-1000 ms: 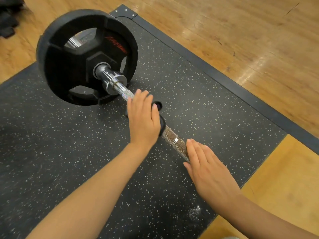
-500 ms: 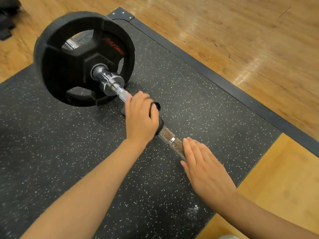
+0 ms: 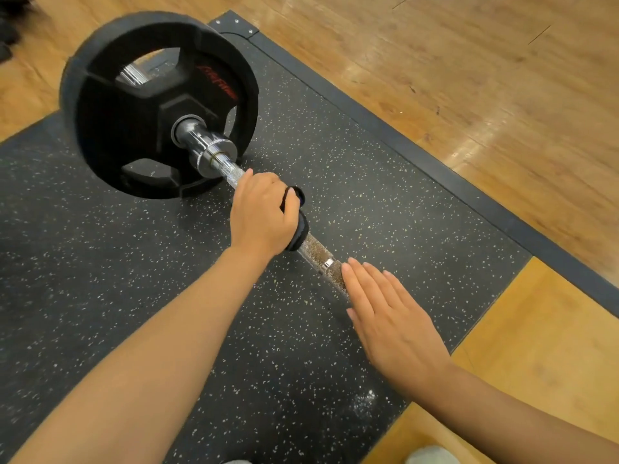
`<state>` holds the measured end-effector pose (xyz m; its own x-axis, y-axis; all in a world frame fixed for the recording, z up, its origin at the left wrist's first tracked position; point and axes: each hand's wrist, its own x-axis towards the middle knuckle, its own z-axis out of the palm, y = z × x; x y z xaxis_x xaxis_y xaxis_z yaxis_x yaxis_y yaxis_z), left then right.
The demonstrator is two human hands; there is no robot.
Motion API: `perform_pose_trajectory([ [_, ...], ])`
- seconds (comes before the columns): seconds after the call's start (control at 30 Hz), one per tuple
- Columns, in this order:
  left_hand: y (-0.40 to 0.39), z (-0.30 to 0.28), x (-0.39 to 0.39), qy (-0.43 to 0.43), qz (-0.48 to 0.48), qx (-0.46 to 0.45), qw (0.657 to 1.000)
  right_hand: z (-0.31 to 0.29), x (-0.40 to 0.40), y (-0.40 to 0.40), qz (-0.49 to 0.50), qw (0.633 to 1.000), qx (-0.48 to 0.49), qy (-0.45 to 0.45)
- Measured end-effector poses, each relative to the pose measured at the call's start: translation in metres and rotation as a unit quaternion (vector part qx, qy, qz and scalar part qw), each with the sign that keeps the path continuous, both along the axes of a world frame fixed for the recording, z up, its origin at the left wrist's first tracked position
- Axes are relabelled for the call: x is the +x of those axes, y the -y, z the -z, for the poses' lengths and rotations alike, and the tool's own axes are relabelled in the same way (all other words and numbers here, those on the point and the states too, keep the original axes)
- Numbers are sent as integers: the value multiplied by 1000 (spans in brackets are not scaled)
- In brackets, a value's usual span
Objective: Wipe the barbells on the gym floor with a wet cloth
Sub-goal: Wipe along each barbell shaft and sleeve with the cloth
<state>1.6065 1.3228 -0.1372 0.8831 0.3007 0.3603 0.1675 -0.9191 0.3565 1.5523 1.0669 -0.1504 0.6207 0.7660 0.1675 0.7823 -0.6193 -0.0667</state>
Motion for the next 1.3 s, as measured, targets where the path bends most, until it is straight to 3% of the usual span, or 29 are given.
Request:
perform_pose_trajectory([
  [0.27, 21, 8, -23, 27, 118, 35, 992, -6, 0, -4, 16, 999, -1, -35],
  [0.53, 8, -4, -6, 28, -25, -3, 999, -5, 0, -2, 13, 999, -9, -28],
  [0.73, 40, 1, -32, -10, 56, 10, 998, -4, -2, -3, 11, 999, -3, -35],
  [0.93, 0, -7, 0, -99, -112, -12, 989, -5, -1, -2, 14, 999, 12, -38],
  [1.0, 5, -8, 1, -95, -124, -39, 987, -3, 0, -1, 11, 999, 15, -44],
  [1.17, 47, -6, -36, -81, -10, -56, 995, -4, -1, -2, 14, 999, 11, -49],
  [1.3, 20, -6, -23, -88, 8, -18, 996, -5, -1, -2, 11, 998, 15, -60],
])
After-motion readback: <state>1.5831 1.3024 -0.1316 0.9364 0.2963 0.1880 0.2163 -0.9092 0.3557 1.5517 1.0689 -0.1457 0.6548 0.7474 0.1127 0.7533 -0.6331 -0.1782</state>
